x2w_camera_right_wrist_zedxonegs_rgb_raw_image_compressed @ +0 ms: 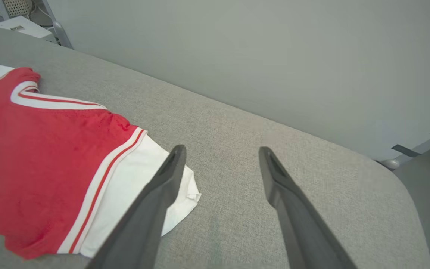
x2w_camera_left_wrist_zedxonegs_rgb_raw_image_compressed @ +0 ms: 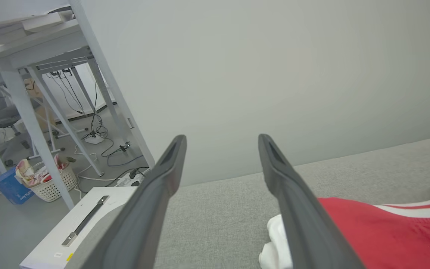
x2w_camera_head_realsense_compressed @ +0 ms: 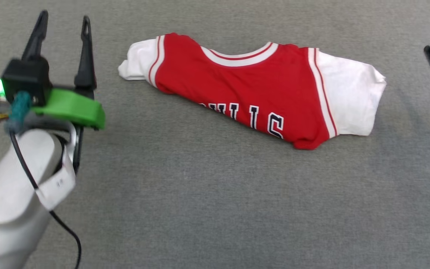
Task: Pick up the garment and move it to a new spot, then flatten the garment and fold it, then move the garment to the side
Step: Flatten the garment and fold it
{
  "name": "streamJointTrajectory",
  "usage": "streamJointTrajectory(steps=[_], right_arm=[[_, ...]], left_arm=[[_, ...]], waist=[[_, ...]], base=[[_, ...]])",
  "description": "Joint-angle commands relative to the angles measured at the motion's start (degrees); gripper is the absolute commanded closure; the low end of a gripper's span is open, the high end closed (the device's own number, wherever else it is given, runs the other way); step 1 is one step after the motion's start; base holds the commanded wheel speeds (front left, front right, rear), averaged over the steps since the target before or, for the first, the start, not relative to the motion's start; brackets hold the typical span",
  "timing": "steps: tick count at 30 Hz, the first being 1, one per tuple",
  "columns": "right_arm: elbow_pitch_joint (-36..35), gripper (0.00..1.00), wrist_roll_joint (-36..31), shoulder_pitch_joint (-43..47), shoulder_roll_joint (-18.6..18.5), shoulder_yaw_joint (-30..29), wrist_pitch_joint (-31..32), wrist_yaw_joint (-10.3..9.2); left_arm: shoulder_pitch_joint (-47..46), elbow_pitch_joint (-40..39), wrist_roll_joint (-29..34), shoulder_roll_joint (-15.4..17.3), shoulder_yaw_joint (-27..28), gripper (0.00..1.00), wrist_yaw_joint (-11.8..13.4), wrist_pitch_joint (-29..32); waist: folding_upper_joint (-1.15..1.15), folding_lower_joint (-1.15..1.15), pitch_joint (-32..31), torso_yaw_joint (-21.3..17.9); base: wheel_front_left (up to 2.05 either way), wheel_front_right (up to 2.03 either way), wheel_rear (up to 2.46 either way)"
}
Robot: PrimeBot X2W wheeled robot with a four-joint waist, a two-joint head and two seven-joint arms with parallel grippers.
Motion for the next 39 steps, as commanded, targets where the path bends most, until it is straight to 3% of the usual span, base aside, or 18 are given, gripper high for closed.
streamJointTrajectory(steps=[1,6,13,24,25,26,27,33,39], right_arm=[[0.44,0.0,2.02,-1.66,-1.45,1.92,3.15,-0.05],[3.43,0.0,11.19,-7.59,-7.45,10.07,19.32,-0.05],[10.45,0.0,13.75,-15.62,-9.02,16.77,31.43,-0.05],[20.91,0.0,12.94,-15.9,-6.33,23.49,29.94,-0.05],[20.94,0.33,13.24,-15.86,-6.12,23.69,28.85,-0.05],[20.74,0.93,13.49,-15.93,-6.02,23.82,27.4,-0.05],[20.36,1.0,13.5,-16.16,-6.06,23.92,25.23,-0.05],[17.8,1.0,13.95,-16.92,-8.82,22.43,13.77,-0.05],[16.41,1.0,16.29,-14.36,-12.86,19.7,8.94,-0.05]], left_arm=[[2.63,-1.59,1.32,-0.73,1.22,0.0,0.93,-0.33],[11.7,-7.75,5.13,-4.37,5.41,0.0,2.31,-0.33],[17.8,-10.55,9.61,-10.7,9.67,0.0,0.04,-0.33],[17.56,-8.14,14.6,-16.41,15.62,0.0,-5.94,-0.33],[17.48,-7.86,14.92,-16.47,16.21,0.0,-6.3,-0.33],[17.35,-7.69,15.22,-16.53,16.83,0.0,-6.71,-0.33],[17.23,-7.41,15.51,-16.53,17.59,0.0,-7.28,-0.33],[15.79,-6.3,16.74,-15.3,21.2,0.0,-10.59,-0.33],[11.53,-3.81,16.13,-13.4,23.14,0.0,-14.29,-0.34]], waist=[[0.0,0.0,-0.5,2.29],[0.0,0.0,1.01,4.84],[0.0,0.0,4.91,8.85],[0.0,0.0,7.64,10.29],[0.0,0.0,7.52,9.94],[0.0,0.0,7.37,9.59],[0.0,0.0,7.1,9.07],[0.0,0.0,4.74,6.28],[0.0,0.0,3.54,3.81]], base=[[0.0,0.0,0.0],[0.0,0.0,0.0],[0.0,0.0,0.0],[0.0,0.0,0.0],[0.0,0.0,0.0],[0.0,0.0,0.0],[0.0,0.0,0.0],[0.0,0.0,0.0],[0.0,0.0,0.0]])
